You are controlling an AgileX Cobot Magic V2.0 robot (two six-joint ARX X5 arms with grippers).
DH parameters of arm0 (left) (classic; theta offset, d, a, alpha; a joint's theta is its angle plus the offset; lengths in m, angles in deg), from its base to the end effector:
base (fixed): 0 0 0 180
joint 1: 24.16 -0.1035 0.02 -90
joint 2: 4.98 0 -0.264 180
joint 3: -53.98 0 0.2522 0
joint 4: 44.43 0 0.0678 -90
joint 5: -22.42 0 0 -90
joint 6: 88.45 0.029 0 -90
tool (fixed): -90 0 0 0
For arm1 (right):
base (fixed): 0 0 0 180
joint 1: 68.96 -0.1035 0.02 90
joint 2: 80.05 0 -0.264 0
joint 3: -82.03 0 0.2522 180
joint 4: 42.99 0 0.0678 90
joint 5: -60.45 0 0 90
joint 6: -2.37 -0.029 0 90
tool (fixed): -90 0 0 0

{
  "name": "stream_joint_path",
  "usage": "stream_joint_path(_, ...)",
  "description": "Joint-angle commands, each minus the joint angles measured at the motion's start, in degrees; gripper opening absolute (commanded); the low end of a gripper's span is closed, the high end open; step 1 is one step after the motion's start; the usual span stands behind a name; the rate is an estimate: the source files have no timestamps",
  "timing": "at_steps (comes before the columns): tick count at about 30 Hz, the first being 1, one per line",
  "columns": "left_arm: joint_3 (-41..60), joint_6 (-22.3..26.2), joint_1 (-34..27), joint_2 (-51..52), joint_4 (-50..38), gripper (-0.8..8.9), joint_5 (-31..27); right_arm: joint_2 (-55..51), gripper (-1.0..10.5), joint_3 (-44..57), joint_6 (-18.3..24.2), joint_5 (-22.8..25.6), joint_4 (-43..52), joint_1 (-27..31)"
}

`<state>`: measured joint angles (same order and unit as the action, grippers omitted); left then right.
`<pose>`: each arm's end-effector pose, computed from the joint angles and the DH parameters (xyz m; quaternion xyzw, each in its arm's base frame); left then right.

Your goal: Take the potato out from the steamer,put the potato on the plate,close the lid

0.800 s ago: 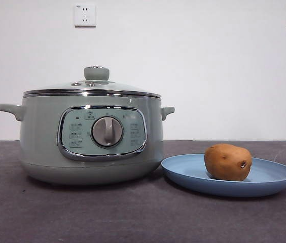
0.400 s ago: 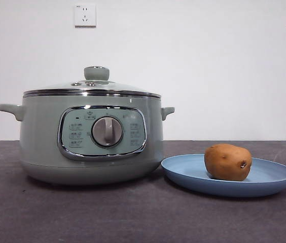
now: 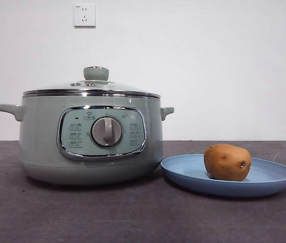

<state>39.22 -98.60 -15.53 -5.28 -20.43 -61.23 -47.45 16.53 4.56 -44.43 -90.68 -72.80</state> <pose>0.0939 -0.0175 0.1518 -0.0858 0.0943 -0.1220 0.9843 0.1013 0.0143 0.3583 -0.0063 0.1250 0.1637 0.9785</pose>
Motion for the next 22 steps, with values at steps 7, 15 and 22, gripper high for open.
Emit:
stream_joint_path(7,0.74,-0.24,-0.15,0.17,-0.07,-0.04,-0.28,-10.51,0.0,28.55,-3.52,-0.02,23.74,0.81)
stream_joint_path(15,0.74,-0.24,-0.15,0.17,-0.07,-0.04,-0.28,-17.73,0.0,46.10,-9.05,0.26,35.34,0.81)
stream_joint_path(22,0.74,-0.24,-0.15,0.17,-0.07,-0.04,-0.28,-27.28,0.0,51.43,-10.12,0.42,32.65,0.83)
